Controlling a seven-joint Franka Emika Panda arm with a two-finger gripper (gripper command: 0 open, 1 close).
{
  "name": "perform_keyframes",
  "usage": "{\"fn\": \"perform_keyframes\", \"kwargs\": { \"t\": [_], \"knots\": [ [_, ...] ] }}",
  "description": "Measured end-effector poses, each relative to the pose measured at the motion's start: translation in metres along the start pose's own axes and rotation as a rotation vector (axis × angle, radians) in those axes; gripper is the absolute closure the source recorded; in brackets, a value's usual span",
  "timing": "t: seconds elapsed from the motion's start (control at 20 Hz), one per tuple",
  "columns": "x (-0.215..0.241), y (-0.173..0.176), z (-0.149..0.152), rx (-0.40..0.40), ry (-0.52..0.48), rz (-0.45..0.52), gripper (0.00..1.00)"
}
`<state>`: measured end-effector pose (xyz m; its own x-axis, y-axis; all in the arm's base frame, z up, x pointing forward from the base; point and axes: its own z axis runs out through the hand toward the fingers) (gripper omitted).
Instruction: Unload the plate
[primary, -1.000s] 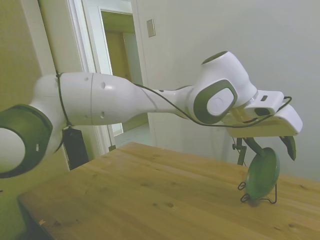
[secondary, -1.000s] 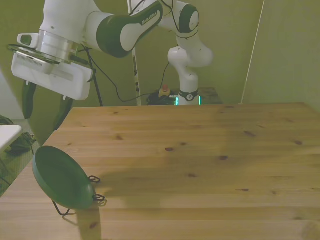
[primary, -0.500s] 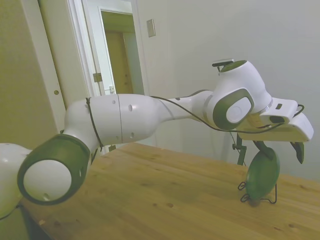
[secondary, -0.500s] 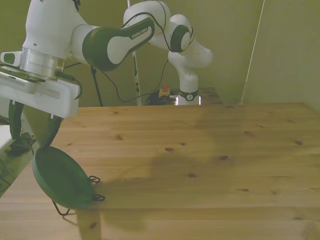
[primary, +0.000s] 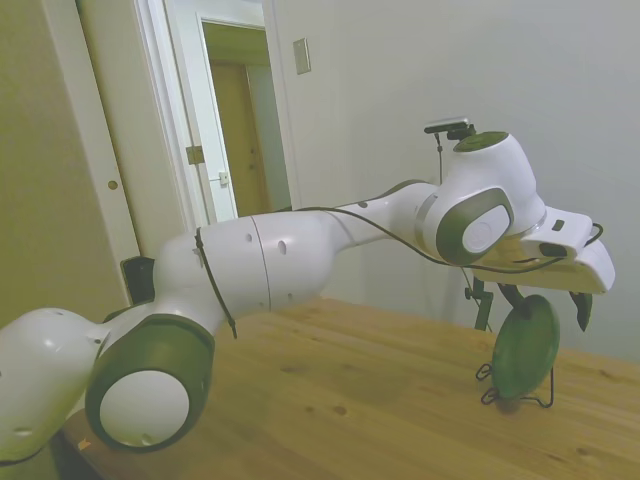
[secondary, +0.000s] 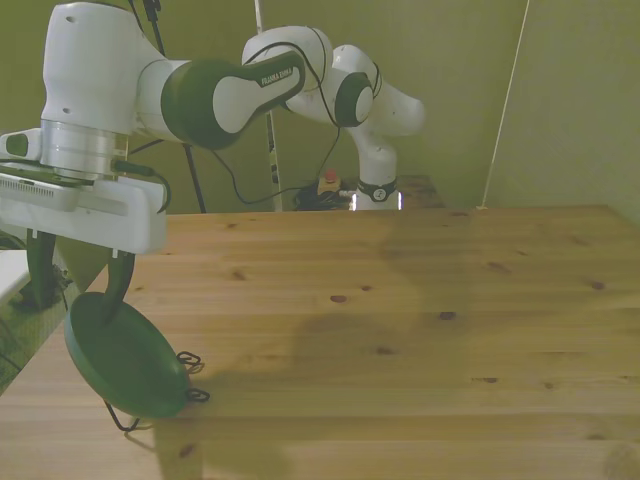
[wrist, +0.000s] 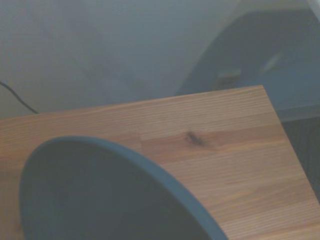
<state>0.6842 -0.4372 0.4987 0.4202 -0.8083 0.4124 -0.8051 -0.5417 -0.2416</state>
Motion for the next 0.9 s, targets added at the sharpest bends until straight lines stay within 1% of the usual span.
{"fn": "perform_keyframes", "kwargs": {
  "t": [0.9],
  "knots": [
    [-0.0021,0.0,0.0093,-0.014,-0.017,-0.032,1.0]
  ]
}}
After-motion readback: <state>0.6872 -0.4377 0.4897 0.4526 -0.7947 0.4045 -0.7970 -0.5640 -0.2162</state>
